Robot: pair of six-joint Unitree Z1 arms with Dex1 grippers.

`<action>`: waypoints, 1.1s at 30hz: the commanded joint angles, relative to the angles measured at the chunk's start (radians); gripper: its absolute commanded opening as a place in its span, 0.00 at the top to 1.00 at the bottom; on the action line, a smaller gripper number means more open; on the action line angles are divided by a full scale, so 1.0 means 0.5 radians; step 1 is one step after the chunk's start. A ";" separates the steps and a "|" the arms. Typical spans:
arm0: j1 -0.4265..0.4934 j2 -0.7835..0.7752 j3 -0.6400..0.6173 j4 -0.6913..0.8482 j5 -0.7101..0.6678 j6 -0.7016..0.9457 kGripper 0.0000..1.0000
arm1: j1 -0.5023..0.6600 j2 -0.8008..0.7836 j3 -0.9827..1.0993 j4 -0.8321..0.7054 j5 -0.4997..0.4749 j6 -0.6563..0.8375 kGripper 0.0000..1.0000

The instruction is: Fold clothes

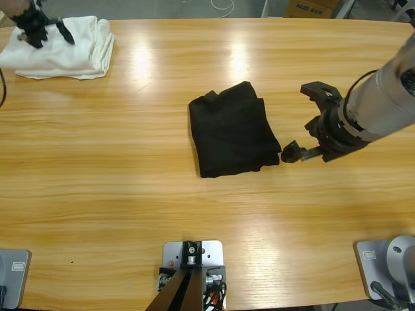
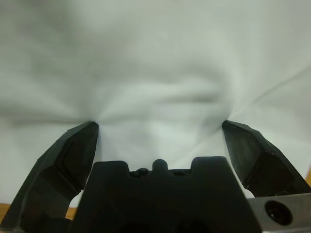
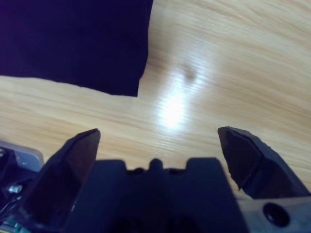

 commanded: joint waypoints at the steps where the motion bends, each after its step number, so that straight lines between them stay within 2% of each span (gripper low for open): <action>1: -0.027 0.308 -0.057 0.105 0.026 0.053 0.00 | -0.080 0.167 -0.076 -0.010 0.046 -0.068 0.00; 6: -0.074 0.303 -0.033 0.240 -0.020 0.327 0.00 | -0.081 0.169 -0.088 -0.009 0.057 -0.069 0.00; 8: -0.137 0.253 0.087 0.259 -0.043 0.535 0.00 | -0.081 0.156 -0.089 -0.004 0.057 -0.068 0.00; 11: -0.231 0.110 0.472 0.154 -0.044 0.810 0.00 | -0.081 0.131 -0.074 0.002 0.056 -0.066 0.00; 15: -0.296 -0.285 1.267 -0.462 -0.120 0.985 0.00 | -0.081 0.107 -0.061 0.002 0.057 -0.066 0.00; 18: -0.430 -0.487 1.687 -0.774 -0.120 1.231 0.00 | -0.081 0.075 -0.060 0.002 0.061 -0.063 0.00; 20: -0.586 -0.585 1.937 -0.957 -0.118 1.457 0.00 | -0.081 0.047 -0.052 0.007 0.058 -0.063 0.00; 22: -0.726 -0.650 2.110 -1.068 -0.117 1.617 0.00 | -0.081 0.004 -0.034 0.012 0.058 -0.062 0.00; 26: -0.967 -0.836 2.591 -1.348 -0.127 2.189 0.00 | -0.081 -0.102 0.035 0.017 0.061 -0.042 0.00; 30: -1.095 -0.981 2.831 -1.406 -0.123 2.338 0.00 | -0.081 -0.215 0.111 0.014 0.061 -0.014 0.00; 33: -1.252 -1.079 2.937 -1.389 -0.126 2.309 0.00 | -0.081 -0.304 0.160 0.012 0.061 0.019 0.00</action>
